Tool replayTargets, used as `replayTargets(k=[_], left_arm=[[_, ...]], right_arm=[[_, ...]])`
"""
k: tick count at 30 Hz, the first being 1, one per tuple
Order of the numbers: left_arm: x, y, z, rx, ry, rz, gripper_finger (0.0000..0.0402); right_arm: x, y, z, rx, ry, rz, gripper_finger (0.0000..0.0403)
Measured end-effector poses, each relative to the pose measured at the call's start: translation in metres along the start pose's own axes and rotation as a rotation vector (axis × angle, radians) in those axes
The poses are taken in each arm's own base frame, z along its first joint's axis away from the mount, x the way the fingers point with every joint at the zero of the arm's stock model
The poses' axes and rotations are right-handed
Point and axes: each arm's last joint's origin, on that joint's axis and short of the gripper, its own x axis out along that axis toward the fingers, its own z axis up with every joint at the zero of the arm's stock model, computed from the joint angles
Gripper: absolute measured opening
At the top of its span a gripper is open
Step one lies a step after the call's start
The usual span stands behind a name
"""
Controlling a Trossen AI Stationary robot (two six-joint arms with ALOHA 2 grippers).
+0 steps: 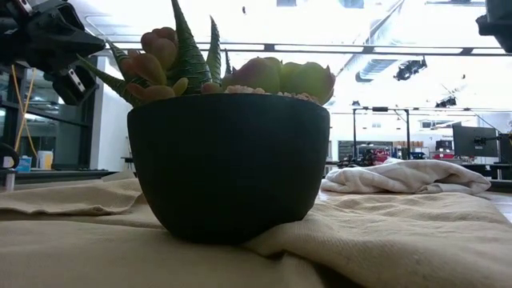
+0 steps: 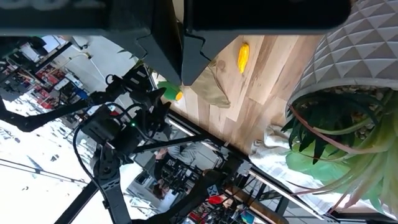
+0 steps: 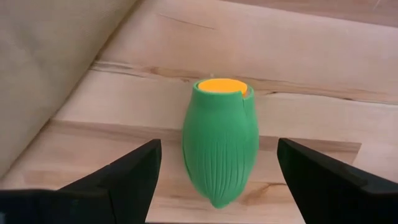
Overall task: Pick and placing Produce into tupperware
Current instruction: Put the green corn into the transparent bin
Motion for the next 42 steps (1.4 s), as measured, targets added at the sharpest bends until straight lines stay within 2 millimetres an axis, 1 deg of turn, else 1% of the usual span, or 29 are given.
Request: replayTargets(k=[9, 16, 19, 26, 42], left_arm=[[0.000, 0.000, 0.000, 0.000, 0.000, 0.000, 0.0001], [0.000, 0.000, 0.000, 0.000, 0.000, 0.000, 0.0001], [0.000, 0.000, 0.000, 0.000, 0.000, 0.000, 0.0001], [0.000, 0.000, 0.000, 0.000, 0.001, 0.000, 0.0001], [0.000, 0.000, 0.000, 0.000, 0.000, 0.000, 0.0001]], right_arm=[[0.009, 0.000, -0.002, 0.001, -0.009, -0.016, 0.0312], [0.030, 0.002, -0.002, 0.004, 0.060, 0.048, 0.0312], [0.031, 0.003, 0.001, 0.024, 0.037, 0.051, 0.0312], [0.031, 0.003, 0.002, 0.008, 0.035, 0.045, 0.0308], [0.030, 0.006, 0.000, 0.004, 0.062, 0.078, 0.0223]])
